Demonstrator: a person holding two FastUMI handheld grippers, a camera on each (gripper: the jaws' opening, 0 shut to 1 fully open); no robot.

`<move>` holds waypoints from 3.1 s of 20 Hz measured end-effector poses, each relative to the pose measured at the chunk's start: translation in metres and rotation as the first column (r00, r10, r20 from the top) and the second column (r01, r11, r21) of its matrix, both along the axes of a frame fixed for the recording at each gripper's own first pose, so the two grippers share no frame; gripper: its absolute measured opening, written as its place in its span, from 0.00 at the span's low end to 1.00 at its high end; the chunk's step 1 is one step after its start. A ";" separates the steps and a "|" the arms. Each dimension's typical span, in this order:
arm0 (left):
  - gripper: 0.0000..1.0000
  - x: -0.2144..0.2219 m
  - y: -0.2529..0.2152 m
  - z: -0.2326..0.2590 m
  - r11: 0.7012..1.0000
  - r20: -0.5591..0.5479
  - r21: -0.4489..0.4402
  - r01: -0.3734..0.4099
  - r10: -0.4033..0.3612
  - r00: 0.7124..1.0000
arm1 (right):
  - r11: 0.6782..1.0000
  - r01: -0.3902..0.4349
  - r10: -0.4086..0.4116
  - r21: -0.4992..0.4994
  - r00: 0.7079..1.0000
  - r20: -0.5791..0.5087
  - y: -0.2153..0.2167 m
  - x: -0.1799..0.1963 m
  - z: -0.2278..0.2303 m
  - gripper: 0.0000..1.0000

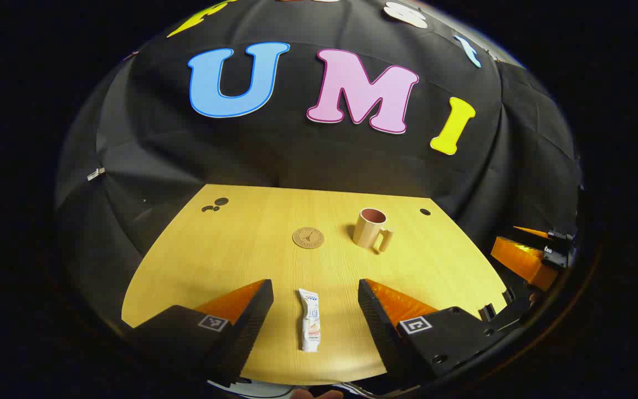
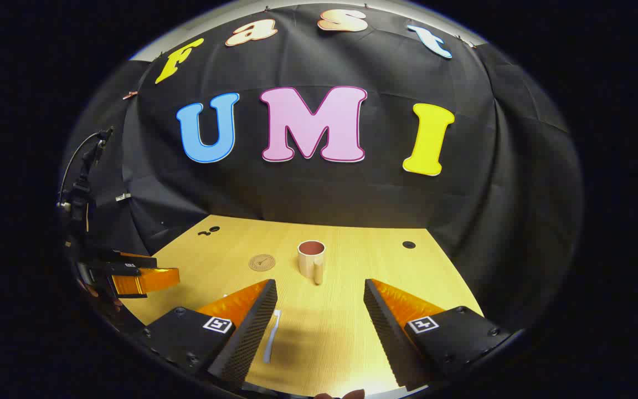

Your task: Put the toothbrush and toothpaste on the desktop into the cup, then pick up the cup and place it on the coaster on the desktop.

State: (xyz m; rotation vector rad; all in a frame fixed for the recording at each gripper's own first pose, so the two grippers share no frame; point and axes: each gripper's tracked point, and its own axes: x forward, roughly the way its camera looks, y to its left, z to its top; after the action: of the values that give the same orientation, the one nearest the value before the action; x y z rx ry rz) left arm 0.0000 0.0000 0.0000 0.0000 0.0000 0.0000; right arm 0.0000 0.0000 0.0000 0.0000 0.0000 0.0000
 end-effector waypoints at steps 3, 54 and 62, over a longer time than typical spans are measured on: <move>0.96 0.001 0.001 -0.005 1.000 -0.007 -0.004 0.003 -0.003 1.000 | 1.000 -0.001 0.001 0.000 1.000 -0.012 0.001 0.000 -0.003 0.98; 0.34 0.165 0.033 -0.160 1.000 -0.487 0.009 -0.013 0.016 0.873 | 0.994 -0.105 0.102 0.016 0.899 -0.427 0.055 0.081 -0.130 0.93; 0.23 0.147 0.039 -0.153 0.991 -0.475 -0.118 0.064 -0.113 0.873 | 0.994 -0.107 0.066 -0.036 0.809 -0.584 0.079 0.104 -0.185 0.81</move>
State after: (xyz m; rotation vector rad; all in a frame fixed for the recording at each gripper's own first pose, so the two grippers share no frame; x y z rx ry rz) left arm 0.1470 0.0387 -0.1533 -0.0997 0.5021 -0.0926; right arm 0.1042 0.0791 -0.1847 -0.0684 0.6211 0.0928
